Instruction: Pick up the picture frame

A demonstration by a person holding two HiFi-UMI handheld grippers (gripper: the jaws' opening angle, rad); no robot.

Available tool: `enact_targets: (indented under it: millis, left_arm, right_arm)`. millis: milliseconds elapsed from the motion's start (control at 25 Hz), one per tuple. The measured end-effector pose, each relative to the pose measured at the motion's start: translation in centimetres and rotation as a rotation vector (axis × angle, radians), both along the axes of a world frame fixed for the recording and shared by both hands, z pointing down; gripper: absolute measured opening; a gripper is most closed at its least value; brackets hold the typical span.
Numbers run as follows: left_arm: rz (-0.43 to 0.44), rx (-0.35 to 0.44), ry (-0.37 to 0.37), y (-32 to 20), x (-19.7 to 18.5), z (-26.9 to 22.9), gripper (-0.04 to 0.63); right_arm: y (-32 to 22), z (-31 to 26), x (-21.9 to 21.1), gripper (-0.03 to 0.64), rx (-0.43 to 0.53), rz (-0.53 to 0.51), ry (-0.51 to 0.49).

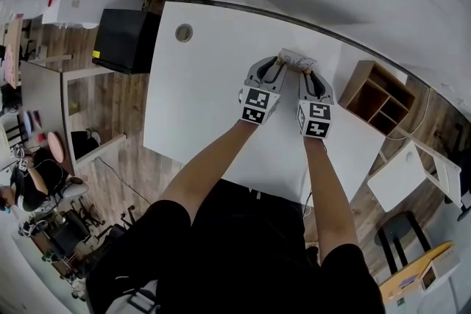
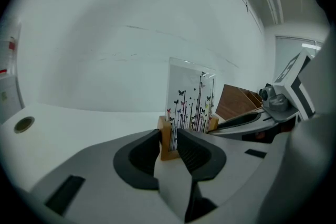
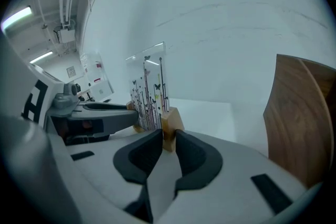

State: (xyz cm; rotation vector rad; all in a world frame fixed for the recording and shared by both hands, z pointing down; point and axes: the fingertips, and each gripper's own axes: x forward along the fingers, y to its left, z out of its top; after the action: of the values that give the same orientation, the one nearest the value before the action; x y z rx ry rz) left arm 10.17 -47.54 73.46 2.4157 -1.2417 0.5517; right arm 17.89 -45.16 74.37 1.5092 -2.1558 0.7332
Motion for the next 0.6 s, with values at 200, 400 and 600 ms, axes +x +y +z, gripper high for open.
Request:
enact_targets:
  millis: [200,400,600]
  left_arm:
    - [0.02,-0.012,0.01,0.2,0.2,0.2,0.091]
    - [0.008,-0.005,0.025,1.5,0.1,-0.6,0.074]
    - [-0.009,0.001,0.011,3.4,-0.2,-1.9,0.067]
  right_arm:
    - [0.2,0.2,0.6,0.078,0.0,-0.008,-0.002]
    - [1.1,-0.2,0.7,0.074,0.007,-0.014,0.006]
    - [2.7,-1.7,0.5,0.072,0.043,-0.044,0.047]
